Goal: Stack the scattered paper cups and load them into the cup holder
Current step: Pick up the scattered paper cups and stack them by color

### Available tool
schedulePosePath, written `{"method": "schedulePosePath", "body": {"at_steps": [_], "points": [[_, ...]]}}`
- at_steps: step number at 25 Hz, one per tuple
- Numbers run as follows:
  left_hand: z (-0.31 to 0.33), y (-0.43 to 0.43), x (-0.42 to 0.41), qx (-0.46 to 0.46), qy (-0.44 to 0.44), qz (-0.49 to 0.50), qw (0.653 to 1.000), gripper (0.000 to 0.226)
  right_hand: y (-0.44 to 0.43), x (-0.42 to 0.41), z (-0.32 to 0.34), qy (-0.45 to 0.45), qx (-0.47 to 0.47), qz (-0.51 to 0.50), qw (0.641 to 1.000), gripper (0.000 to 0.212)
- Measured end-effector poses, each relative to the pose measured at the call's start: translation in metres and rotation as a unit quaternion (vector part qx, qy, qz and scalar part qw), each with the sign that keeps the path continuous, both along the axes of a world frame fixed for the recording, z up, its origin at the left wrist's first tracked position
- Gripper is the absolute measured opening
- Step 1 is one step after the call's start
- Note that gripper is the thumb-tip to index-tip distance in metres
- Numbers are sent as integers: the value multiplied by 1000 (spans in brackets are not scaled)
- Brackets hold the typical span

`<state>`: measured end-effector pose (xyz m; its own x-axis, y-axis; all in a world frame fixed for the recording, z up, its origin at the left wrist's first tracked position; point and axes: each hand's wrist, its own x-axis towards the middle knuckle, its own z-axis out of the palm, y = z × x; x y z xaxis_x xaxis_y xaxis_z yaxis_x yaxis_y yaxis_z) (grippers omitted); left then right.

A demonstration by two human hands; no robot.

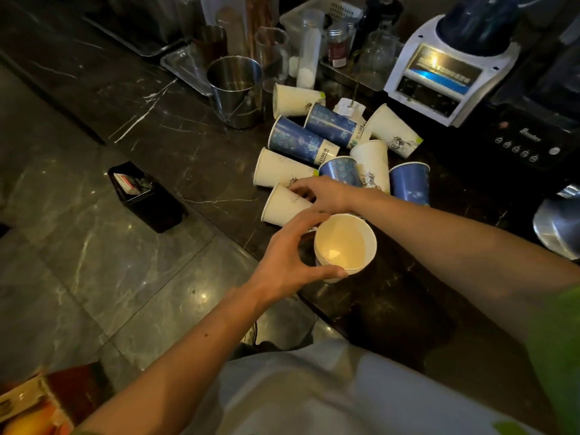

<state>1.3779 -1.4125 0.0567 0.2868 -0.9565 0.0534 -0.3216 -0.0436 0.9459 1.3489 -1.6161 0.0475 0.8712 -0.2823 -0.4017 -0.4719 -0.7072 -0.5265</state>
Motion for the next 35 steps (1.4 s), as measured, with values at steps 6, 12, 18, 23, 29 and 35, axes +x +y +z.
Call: {"method": "schedulePosePath", "body": {"at_steps": [6,12,18,23,29,35], "points": [[-2,0,0,7,7,-30,1000,83,-4,-51,43,-187,69,-189,962,86],[0,-7,11,29,6,-67,997,84,36,-129,107,-403,103,-361,835,71],[0,-9,19,16,34,-89,995,99,91,-159,97,-384,149,-335,848,82],[8,-8,11,-31,88,-93,991,101,101,-162,64,-294,79,-300,904,81],[3,-7,1,-8,69,-70,995,98,93,-170,53,-251,130,-259,924,74],[-4,-8,2,6,17,-72,997,85,41,-148,73,-271,150,-318,896,60]]}}
